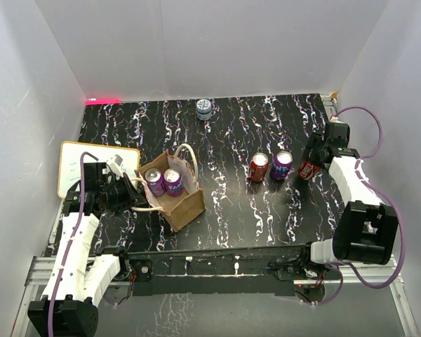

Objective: Take the beverage out of the canvas bag

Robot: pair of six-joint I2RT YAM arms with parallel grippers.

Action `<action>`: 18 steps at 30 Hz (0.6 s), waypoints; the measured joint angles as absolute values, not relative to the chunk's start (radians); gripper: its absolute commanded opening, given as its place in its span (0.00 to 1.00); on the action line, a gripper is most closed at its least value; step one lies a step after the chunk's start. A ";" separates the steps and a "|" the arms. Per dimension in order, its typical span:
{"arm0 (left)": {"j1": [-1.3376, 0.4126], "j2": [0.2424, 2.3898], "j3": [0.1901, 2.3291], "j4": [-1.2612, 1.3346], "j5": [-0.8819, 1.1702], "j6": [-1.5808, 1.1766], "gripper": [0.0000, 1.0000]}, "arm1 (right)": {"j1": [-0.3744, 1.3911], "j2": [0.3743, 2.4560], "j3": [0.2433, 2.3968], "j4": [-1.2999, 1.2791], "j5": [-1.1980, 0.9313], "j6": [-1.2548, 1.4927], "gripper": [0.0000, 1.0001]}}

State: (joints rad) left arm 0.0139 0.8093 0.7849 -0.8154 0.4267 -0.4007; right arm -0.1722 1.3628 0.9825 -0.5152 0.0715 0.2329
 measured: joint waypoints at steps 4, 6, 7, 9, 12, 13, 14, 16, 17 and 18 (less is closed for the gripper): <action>0.014 0.809 0.785 -0.815 0.427 -0.401 0.00 | -0.172 1.407 0.982 -0.482 0.055 0.230 0.08; 0.014 0.809 0.785 -0.815 0.427 -0.401 0.00 | -0.172 1.428 0.982 -0.482 0.053 0.229 0.08; 0.014 0.809 0.785 -0.815 0.427 -0.401 0.00 | -0.171 1.435 0.982 -0.482 0.053 0.229 0.09; 0.014 0.809 0.785 -0.815 0.427 -0.401 0.00 | -0.169 1.438 0.973 -0.474 0.053 0.229 0.11; 0.014 0.809 0.785 -0.815 0.427 -0.401 0.00 | -0.163 1.438 0.955 -0.462 0.052 0.229 0.17; 0.014 0.809 0.785 -0.815 0.427 -0.401 0.00 | -0.161 1.438 0.951 -0.461 0.052 0.229 0.19; 0.014 0.809 0.785 -0.815 0.427 -0.401 0.00 | -0.157 1.439 0.950 -0.461 0.052 0.229 0.22; 0.014 0.809 0.785 -0.815 0.427 -0.401 0.00 | -0.152 1.440 0.950 -0.459 0.050 0.229 0.29; 0.014 0.809 0.785 -0.815 0.427 -0.401 0.00 | -0.149 1.440 0.950 -0.457 0.049 0.229 0.33; 0.014 0.809 0.785 -0.815 0.427 -0.401 0.00 | -0.146 1.441 0.950 -0.456 0.049 0.229 0.37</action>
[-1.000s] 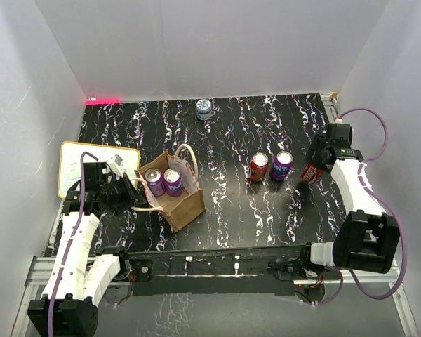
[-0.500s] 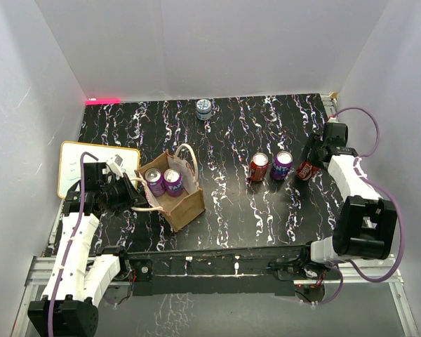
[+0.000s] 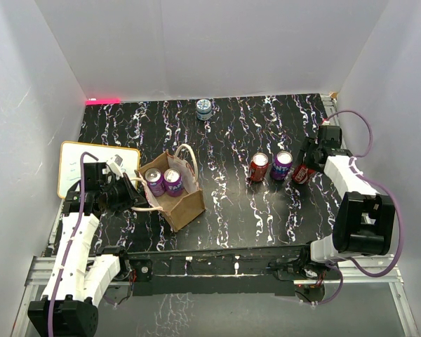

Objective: Take the beverage out of the canvas bag

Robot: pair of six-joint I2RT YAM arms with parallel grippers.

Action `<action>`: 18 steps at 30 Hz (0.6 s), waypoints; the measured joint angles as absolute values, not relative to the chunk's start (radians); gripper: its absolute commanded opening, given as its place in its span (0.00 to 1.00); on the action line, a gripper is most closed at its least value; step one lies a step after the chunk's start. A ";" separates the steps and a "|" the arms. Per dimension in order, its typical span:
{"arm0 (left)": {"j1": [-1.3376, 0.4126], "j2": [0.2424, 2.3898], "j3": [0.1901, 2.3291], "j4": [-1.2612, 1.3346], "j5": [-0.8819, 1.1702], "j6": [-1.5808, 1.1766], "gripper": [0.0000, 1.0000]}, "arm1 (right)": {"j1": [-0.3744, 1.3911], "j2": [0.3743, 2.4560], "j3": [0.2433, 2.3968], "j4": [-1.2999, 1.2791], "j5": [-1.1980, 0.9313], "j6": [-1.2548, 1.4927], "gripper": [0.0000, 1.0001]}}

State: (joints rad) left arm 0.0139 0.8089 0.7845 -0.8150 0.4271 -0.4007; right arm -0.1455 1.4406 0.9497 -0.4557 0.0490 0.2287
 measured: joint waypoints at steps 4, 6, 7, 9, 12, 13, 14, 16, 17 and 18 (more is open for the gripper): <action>0.014 0.809 0.785 -0.815 0.427 -0.401 0.00 | -0.137 1.444 0.950 -0.451 0.049 0.229 0.56; 0.014 0.809 0.785 -0.815 0.427 -0.401 0.00 | -0.136 1.444 0.950 -0.451 0.050 0.229 0.66; 0.014 0.809 0.785 -0.815 0.427 -0.401 0.00 | -0.136 1.444 0.950 -0.452 0.051 0.229 0.72; 0.014 0.809 0.785 -0.815 0.427 -0.401 0.00 | -0.136 1.444 0.952 -0.456 0.054 0.229 0.80; 0.014 0.809 0.785 -0.815 0.427 -0.401 0.00 | -0.136 1.439 0.958 -0.472 0.061 0.229 0.87; 0.014 0.809 0.785 -0.815 0.427 -0.401 0.00 | -0.136 1.432 0.965 -0.477 0.062 0.228 0.91; 0.014 0.810 0.785 -0.815 0.427 -0.401 0.00 | -0.136 1.420 0.973 -0.483 0.066 0.227 0.92; 0.014 0.810 0.785 -0.815 0.427 -0.401 0.00 | -0.136 1.384 0.984 -0.490 0.070 0.226 0.93; 0.014 0.810 0.785 -0.815 0.427 -0.401 0.00 | -0.136 1.366 0.987 -0.493 0.072 0.226 0.94; 0.014 0.810 0.785 -0.815 0.427 -0.401 0.00 | -0.136 1.341 0.988 -0.495 0.073 0.227 0.94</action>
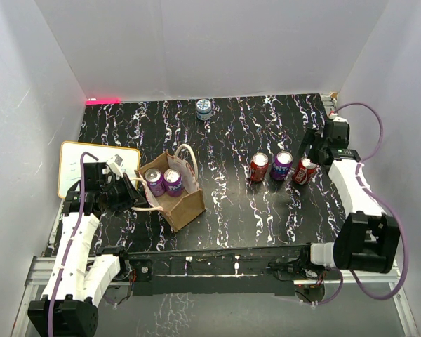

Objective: Take the beverage out of the canvas bag

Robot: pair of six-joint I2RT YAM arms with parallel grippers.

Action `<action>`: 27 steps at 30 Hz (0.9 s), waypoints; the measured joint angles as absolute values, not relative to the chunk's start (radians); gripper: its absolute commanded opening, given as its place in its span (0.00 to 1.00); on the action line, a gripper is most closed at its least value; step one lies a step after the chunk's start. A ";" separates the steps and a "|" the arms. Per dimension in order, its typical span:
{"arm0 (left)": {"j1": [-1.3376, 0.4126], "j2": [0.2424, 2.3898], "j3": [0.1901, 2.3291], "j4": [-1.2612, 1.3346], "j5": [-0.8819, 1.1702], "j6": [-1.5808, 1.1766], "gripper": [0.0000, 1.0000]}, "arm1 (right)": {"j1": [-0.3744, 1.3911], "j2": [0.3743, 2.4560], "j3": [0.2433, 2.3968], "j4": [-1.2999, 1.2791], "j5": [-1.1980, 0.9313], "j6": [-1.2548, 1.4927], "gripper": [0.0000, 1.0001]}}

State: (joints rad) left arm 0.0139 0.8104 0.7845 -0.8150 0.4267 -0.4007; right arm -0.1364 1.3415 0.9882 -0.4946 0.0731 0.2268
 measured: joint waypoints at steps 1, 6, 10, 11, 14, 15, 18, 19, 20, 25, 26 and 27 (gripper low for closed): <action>0.014 0.811 0.785 -0.815 0.427 -0.401 0.00 | -0.136 1.317 0.988 -0.498 0.074 0.229 0.95; 0.014 0.811 0.785 -0.815 0.427 -0.401 0.00 | -0.136 1.158 0.971 -0.511 0.051 0.246 0.97; 0.014 0.815 0.785 -0.815 0.427 -0.401 0.00 | -0.136 1.027 0.955 -0.519 0.004 0.268 0.97; 0.014 0.817 0.785 -0.815 0.427 -0.401 0.00 | -0.136 1.003 0.957 -0.520 -0.014 0.274 0.97; 0.014 0.821 0.785 -0.815 0.427 -0.401 0.00 | -0.136 0.972 0.987 -0.531 -0.094 0.306 0.97; 0.014 0.822 0.785 -0.815 0.427 -0.401 0.00 | -0.135 0.973 1.004 -0.534 -0.125 0.321 0.97; 0.014 0.826 0.785 -0.815 0.427 -0.401 0.00 | -0.121 0.972 1.041 -0.534 -0.211 0.368 0.97; 0.014 0.827 0.785 -0.815 0.427 -0.401 0.00 | -0.105 0.972 1.052 -0.528 -0.240 0.385 0.97; 0.014 0.828 0.785 -0.815 0.427 -0.401 0.00 | -0.087 0.973 1.058 -0.523 -0.257 0.400 0.97; 0.014 0.829 0.785 -0.815 0.427 -0.402 0.00 | 0.207 1.019 1.108 -0.489 -0.266 0.466 0.97; 0.014 0.829 0.785 -0.815 0.427 -0.402 0.00 | 0.260 1.036 1.117 -0.484 -0.260 0.473 0.97; 0.014 0.829 0.785 -0.815 0.427 -0.402 0.00 | 0.334 1.059 1.126 -0.472 -0.255 0.480 0.97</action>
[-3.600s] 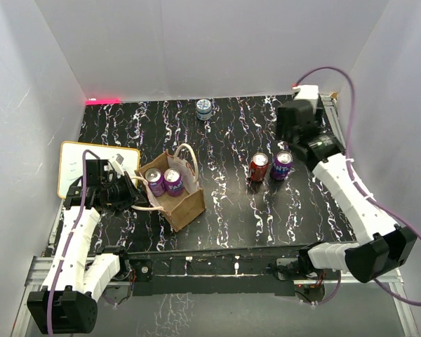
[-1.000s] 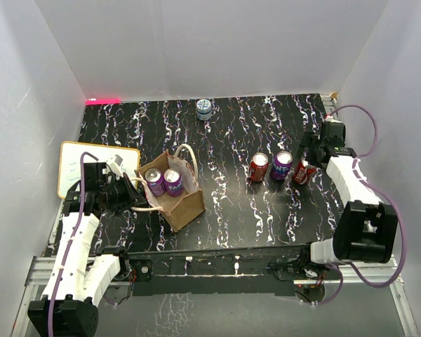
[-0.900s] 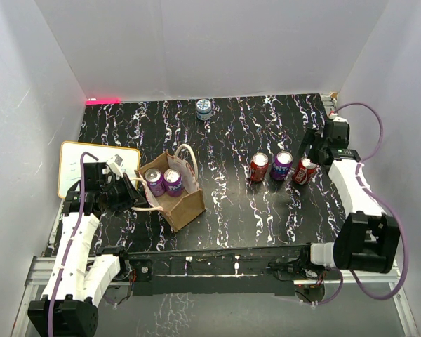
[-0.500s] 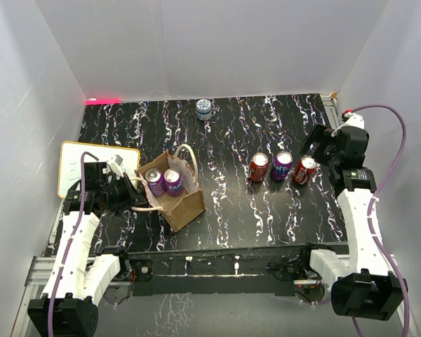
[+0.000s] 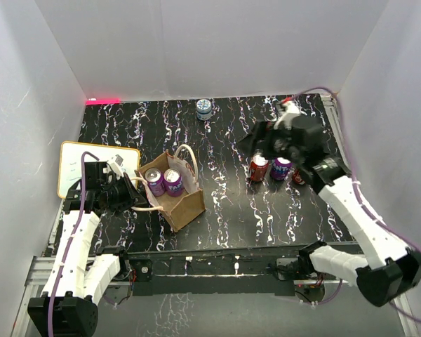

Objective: Take the beverage out of the canvas bag

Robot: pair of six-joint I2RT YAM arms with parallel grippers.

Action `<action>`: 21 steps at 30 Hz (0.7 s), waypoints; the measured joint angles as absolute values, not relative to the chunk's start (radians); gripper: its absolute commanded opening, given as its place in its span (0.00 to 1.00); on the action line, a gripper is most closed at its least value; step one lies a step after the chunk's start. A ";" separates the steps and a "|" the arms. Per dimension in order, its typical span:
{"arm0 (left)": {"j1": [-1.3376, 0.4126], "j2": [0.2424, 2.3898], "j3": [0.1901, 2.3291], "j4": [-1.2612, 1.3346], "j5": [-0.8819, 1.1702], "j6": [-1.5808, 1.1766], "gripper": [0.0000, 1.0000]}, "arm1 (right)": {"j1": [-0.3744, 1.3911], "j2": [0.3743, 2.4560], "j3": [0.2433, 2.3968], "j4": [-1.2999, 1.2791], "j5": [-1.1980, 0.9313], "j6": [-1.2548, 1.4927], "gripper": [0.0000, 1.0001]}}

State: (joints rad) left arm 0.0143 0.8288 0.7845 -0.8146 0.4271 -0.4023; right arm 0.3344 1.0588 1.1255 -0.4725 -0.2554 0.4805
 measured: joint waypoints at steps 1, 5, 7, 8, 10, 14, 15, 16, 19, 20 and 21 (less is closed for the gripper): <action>0.014 0.829 0.785 -0.815 0.427 -0.402 0.00 | 0.400 1.082 1.133 -0.461 -0.244 0.486 0.97; 0.014 0.829 0.785 -0.815 0.427 -0.404 0.00 | 0.669 1.201 1.178 -0.453 -0.134 0.502 0.96; 0.017 0.828 0.785 -0.815 0.427 -0.404 0.00 | 0.794 1.272 1.225 -0.460 -0.078 0.502 0.94; 0.019 0.828 0.785 -0.815 0.427 -0.404 0.00 | 0.859 1.313 1.259 -0.467 -0.041 0.500 0.93; 0.021 0.824 0.785 -0.815 0.427 -0.404 0.00 | 0.972 1.393 1.342 -0.484 0.035 0.491 0.91; 0.025 0.813 0.784 -0.815 0.427 -0.404 0.00 | 1.132 1.534 1.528 -0.524 0.181 0.451 0.88; 0.025 0.810 0.784 -0.815 0.427 -0.404 0.00 | 1.155 1.561 1.563 -0.527 0.209 0.441 0.87; 0.025 0.807 0.784 -0.815 0.427 -0.403 0.00 | 1.171 1.588 1.596 -0.532 0.233 0.430 0.85; 0.025 0.802 0.783 -0.815 0.428 -0.403 0.00 | 1.187 1.673 1.687 -0.572 0.296 0.412 0.82; 0.025 0.800 0.783 -0.815 0.428 -0.403 0.00 | 1.185 1.711 1.723 -0.591 0.323 0.408 0.80; 0.025 0.797 0.783 -0.815 0.428 -0.403 0.00 | 1.183 1.750 1.757 -0.611 0.347 0.404 0.79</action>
